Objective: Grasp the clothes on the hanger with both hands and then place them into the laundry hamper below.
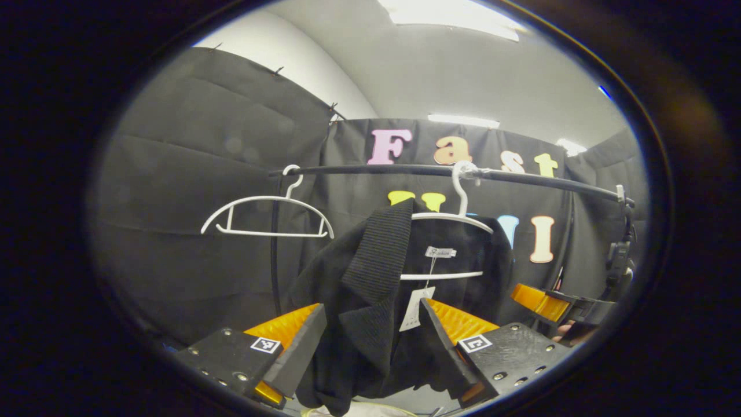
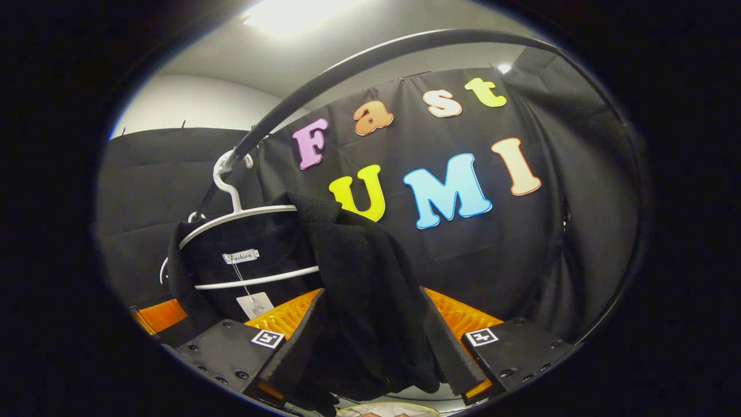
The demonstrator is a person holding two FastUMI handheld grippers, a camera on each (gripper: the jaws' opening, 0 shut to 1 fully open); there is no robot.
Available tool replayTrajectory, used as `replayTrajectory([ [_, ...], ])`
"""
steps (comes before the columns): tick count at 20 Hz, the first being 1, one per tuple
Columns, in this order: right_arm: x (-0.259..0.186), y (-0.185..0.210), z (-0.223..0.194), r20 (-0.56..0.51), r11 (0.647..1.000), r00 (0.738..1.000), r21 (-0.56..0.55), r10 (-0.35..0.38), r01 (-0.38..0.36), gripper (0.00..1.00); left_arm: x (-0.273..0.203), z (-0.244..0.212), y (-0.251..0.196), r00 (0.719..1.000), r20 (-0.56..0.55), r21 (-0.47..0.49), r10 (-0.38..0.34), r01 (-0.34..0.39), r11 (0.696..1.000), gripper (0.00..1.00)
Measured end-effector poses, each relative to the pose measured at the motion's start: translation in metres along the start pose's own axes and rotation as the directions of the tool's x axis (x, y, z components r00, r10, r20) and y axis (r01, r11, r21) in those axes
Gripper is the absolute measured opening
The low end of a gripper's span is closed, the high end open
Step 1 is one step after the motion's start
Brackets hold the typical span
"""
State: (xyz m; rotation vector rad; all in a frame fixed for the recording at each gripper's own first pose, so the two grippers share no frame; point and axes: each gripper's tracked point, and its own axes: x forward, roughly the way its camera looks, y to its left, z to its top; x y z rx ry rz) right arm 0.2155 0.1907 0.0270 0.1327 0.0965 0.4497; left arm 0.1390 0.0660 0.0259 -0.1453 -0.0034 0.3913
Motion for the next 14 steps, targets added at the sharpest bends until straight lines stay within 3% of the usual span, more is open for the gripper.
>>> replayTrajectory([
  [5,0.027,0.016,-0.003,-0.017,0.997,0.997,0.023,0.08,-0.08,0.98,0.017,-0.013,0.004,0.996,-0.03,-0.019,0.079,-0.079,0.997,0.94],
  [8,0.039,0.023,-0.005,-0.024,0.992,0.992,-0.025,0.125,-0.125,0.98,0.025,-0.019,0.0,0.994,-0.033,-0.026,0.105,-0.106,0.994,0.94],
  [14,0.065,0.027,-0.01,-0.025,0.988,0.989,-0.049,0.146,-0.147,0.98,0.039,-0.016,0.009,0.983,-0.013,0.018,0.183,-0.183,0.983,0.94],
])
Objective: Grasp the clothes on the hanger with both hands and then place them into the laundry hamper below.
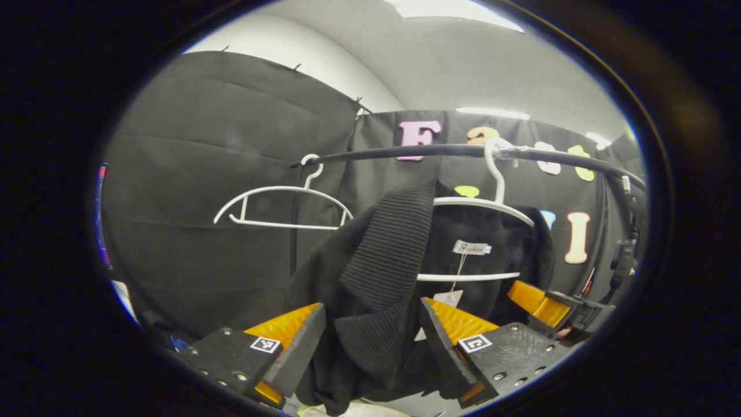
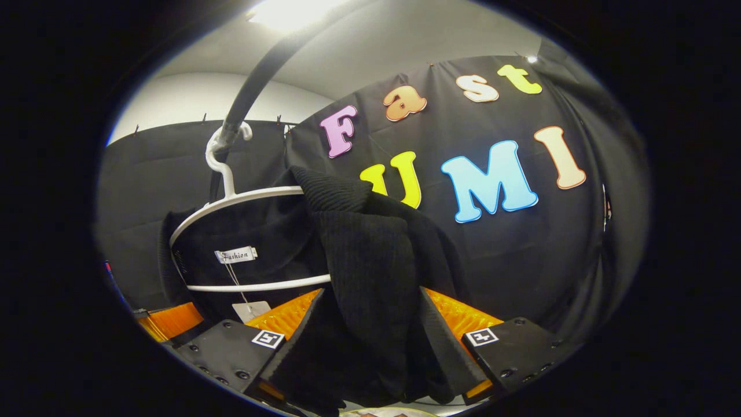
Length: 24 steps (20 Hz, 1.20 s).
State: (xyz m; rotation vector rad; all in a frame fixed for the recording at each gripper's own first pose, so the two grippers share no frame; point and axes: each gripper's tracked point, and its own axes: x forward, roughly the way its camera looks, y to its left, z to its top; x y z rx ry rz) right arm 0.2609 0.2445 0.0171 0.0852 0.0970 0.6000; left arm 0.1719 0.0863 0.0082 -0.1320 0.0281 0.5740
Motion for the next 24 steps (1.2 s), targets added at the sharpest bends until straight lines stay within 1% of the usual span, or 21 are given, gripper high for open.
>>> replayTrajectory([
  [2,0.006,0.003,0.002,0.014,0.999,1.0,-0.031,0.016,-0.015,0.98,0.003,-0.002,-0.002,1.0,-0.003,-0.011,0.002,-0.002,1.0,0.94],
  [4,0.012,0.006,-0.001,0.009,0.999,0.999,-0.032,0.034,-0.034,0.96,0.005,-0.005,-0.005,1.0,-0.014,-0.013,-0.003,0.003,1.0,0.93],
  [5,0.013,0.009,0.001,0.01,0.999,0.999,-0.025,0.044,-0.044,0.84,0.007,-0.007,-0.008,1.0,-0.019,-0.006,-0.005,0.005,1.0,0.92],
  [6,0.015,0.01,0.001,0.008,0.999,0.999,-0.026,0.048,-0.048,0.78,0.008,-0.007,-0.005,1.0,-0.017,0.004,0.01,-0.01,1.0,0.85],
  [7,0.015,0.013,0.001,0.008,0.998,0.998,-0.024,0.063,-0.062,0.66,0.009,-0.007,-0.004,1.0,-0.018,0.01,0.023,-0.022,1.0,0.78],
  [8,0.016,0.017,0.001,0.006,0.996,0.997,-0.015,0.083,-0.083,0.6,0.012,-0.007,-0.008,1.0,-0.021,0.011,0.013,-0.013,1.0,0.7],
  [9,0.018,0.019,-0.001,-0.001,0.995,0.995,-0.005,0.098,-0.098,0.4,0.015,-0.007,-0.011,1.0,-0.02,0.011,0.002,-0.002,1.0,0.63],
  [11,0.017,0.008,0.001,0.002,0.998,0.998,0.008,0.07,-0.07,0.16,0.017,-0.003,-0.006,0.999,-0.002,0.013,0.036,-0.036,0.999,0.36],
  [12,0.015,0.011,0.002,0.0,0.996,0.996,0.011,0.093,-0.093,0.11,0.017,-0.005,-0.005,0.999,0.001,0.008,0.04,-0.04,0.999,0.23],
  [13,0.016,0.014,0.0,-0.003,0.994,0.994,0.011,0.11,-0.11,0.11,0.015,-0.005,-0.01,1.0,-0.005,-0.012,0.004,-0.005,1.0,0.1],
  [14,0.016,0.018,0.002,-0.003,0.99,0.99,0.019,0.14,-0.14,0.07,0.012,-0.003,-0.012,1.0,-0.002,-0.036,-0.023,0.023,0.999,0.1],
  [15,0.014,0.021,0.001,-0.01,0.987,0.987,0.012,0.161,-0.16,0.03,0.009,0.0,-0.008,0.999,0.001,-0.058,-0.033,0.033,0.998,0.1],
  [16,0.013,0.017,0.001,-0.018,0.987,0.986,-0.005,0.163,-0.163,0.0,0.007,0.0,-0.007,0.998,0.003,-0.087,-0.061,0.061,0.994,0.02],
  [17,0.013,0.01,0.004,-0.013,0.988,0.988,-0.016,0.155,-0.155,0.02,0.004,0.002,-0.008,0.996,-0.006,-0.108,-0.087,0.086,0.991,0.02],
  [18,0.013,0.007,0.008,-0.004,0.989,0.989,-0.015,0.148,-0.148,0.0,0.003,0.002,-0.006,0.994,-0.004,-0.121,-0.105,0.104,0.987,0.02],
  [19,0.011,0.008,0.01,0.001,0.99,0.99,-0.011,0.139,-0.139,0.03,0.001,0.007,-0.005,0.993,0.009,-0.133,-0.12,0.121,0.984,0.02],
  [20,0.01,0.006,0.012,0.006,0.992,0.992,-0.009,0.127,-0.127,0.02,-0.003,0.01,-0.003,0.99,0.02,-0.142,-0.136,0.138,0.98,0.02],
  [24,0.006,-0.011,0.028,0.054,0.998,0.997,-0.025,0.06,-0.059,0.03,-0.022,0.028,0.005,0.987,0.052,-0.139,-0.155,0.161,0.977,0.02],
])
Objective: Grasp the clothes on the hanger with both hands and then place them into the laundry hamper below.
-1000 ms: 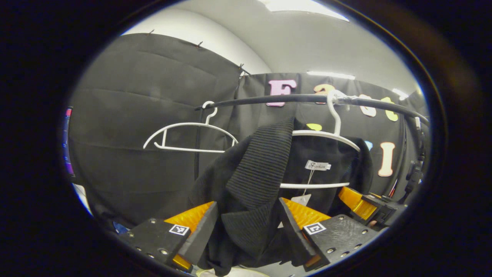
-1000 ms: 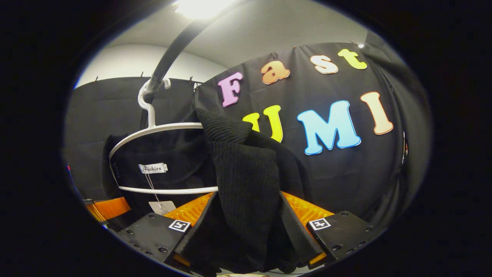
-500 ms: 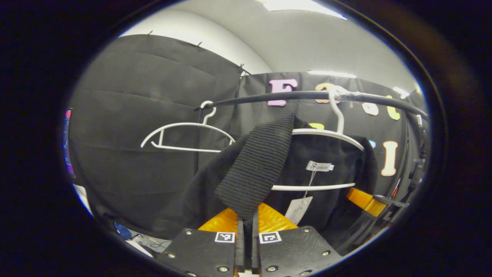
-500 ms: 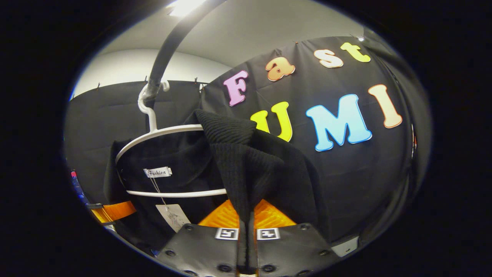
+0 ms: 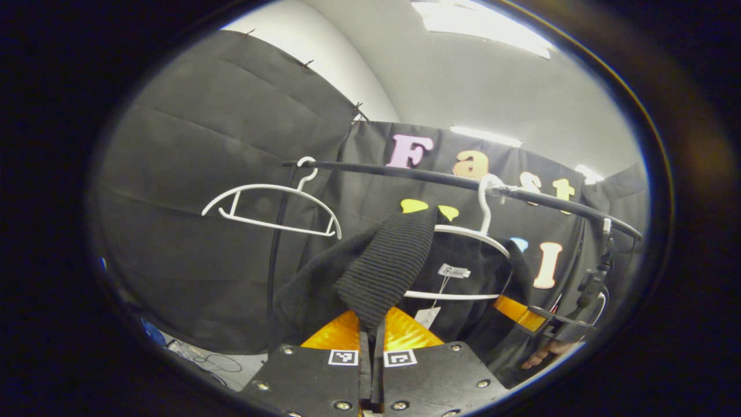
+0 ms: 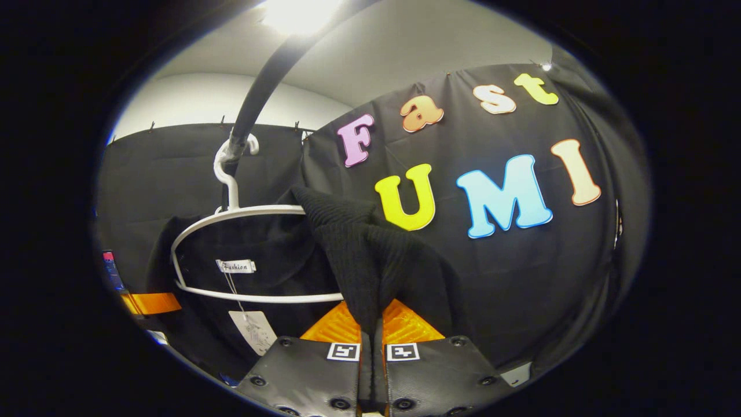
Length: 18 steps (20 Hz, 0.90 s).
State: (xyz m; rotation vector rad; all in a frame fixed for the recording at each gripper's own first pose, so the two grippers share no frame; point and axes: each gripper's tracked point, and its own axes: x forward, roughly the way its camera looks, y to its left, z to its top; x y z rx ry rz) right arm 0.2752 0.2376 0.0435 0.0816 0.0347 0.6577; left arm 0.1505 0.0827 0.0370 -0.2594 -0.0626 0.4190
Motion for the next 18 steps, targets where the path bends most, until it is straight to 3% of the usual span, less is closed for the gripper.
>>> replayTrajectory([
  [9,-0.007,-0.033,0.033,0.096,0.992,0.988,-0.015,-0.124,0.126,0.02,-0.017,0.045,0.03,0.999,0.048,0.022,-0.011,0.01,1.0,0.01],
  [18,0.002,-0.059,0.047,0.187,0.977,0.961,-0.036,-0.202,0.212,0.03,-0.008,0.076,0.045,0.996,0.093,0.191,-0.018,0.0,0.982,0.01],
])
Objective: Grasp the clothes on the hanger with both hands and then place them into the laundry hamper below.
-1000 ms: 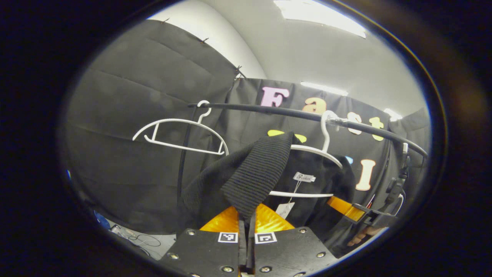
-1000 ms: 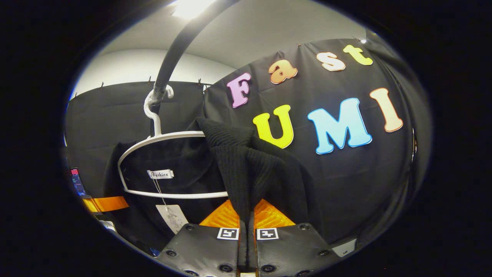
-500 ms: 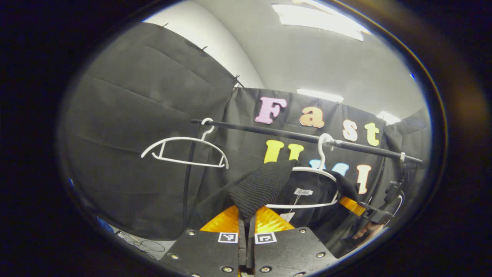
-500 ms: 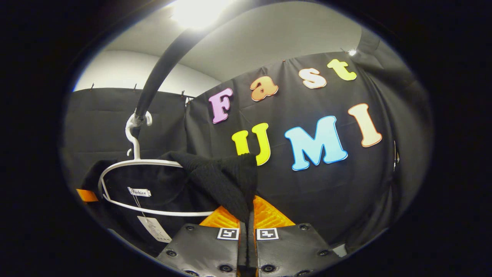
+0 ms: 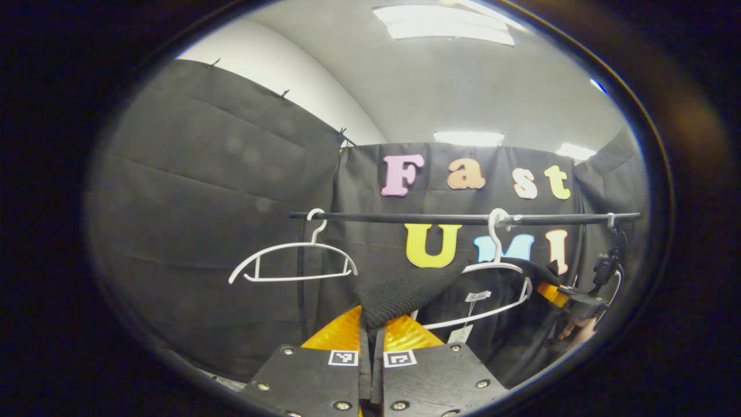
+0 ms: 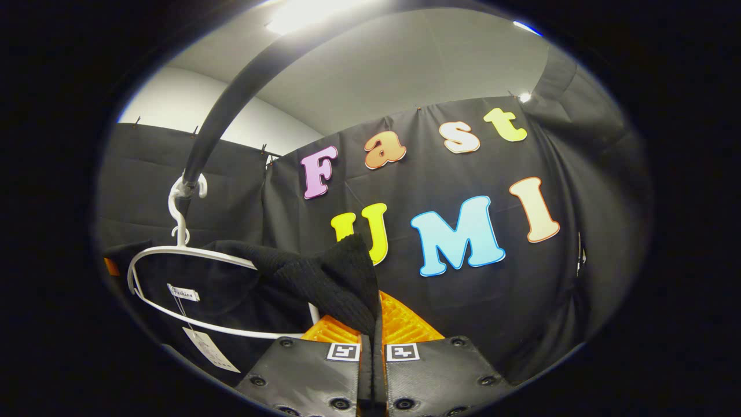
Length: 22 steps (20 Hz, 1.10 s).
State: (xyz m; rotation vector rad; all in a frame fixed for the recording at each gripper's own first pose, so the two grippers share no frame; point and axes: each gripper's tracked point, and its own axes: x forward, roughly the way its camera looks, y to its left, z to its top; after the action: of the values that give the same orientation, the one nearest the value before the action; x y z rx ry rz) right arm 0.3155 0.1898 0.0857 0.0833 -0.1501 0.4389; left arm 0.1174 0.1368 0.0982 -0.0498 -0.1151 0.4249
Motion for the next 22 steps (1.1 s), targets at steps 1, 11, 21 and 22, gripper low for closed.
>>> replayTrajectory([
  [1,0.002,-0.004,0.003,0.016,1.0,1.0,0.002,-0.011,0.011,0.03,0.002,0.001,0.003,1.0,0.004,0.0,0.0,0.0,1.0,0.01],
  [11,0.021,-0.006,0.008,0.165,0.995,0.986,-0.104,0.011,0.006,0.0,0.027,0.014,0.039,0.998,0.061,0.026,-0.004,0.002,1.0,0.01],
  [21,0.035,-0.014,0.003,0.226,0.977,0.973,-0.213,0.055,-0.005,0.03,0.039,-0.016,0.045,0.999,0.046,-0.042,0.012,-0.01,0.999,0.01],
  [22,0.038,-0.016,-0.003,0.211,0.978,0.976,-0.208,0.059,-0.014,0.03,0.04,-0.023,0.048,0.999,0.034,-0.055,0.018,-0.016,0.998,0.01],
])
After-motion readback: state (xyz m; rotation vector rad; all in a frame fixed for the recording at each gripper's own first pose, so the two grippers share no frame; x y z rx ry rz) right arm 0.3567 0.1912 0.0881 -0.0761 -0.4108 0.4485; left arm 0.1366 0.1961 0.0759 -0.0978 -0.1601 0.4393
